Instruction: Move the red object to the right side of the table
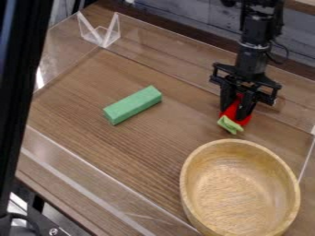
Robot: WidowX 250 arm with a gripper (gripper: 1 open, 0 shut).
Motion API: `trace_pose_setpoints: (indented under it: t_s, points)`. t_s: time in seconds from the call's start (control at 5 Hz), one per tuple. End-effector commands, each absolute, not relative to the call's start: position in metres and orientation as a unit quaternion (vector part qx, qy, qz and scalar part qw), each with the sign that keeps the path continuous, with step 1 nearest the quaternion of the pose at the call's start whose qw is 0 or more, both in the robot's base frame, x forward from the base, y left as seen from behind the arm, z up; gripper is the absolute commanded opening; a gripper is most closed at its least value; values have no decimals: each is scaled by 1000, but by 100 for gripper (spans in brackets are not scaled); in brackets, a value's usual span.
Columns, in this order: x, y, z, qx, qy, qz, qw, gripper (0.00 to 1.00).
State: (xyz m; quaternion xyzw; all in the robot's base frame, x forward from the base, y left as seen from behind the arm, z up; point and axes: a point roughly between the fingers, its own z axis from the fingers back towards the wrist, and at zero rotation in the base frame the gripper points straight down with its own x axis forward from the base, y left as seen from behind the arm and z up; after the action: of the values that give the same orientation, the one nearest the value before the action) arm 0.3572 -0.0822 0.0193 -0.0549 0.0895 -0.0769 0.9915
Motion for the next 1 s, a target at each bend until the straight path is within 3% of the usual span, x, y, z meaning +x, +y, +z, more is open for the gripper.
trace_pose_setpoints:
  t_s: [0.0,0.8]
  points:
    - [357,-103,20,-57,81,-107,989,0]
    - [362,-116,18,-63,73,-120,988,0]
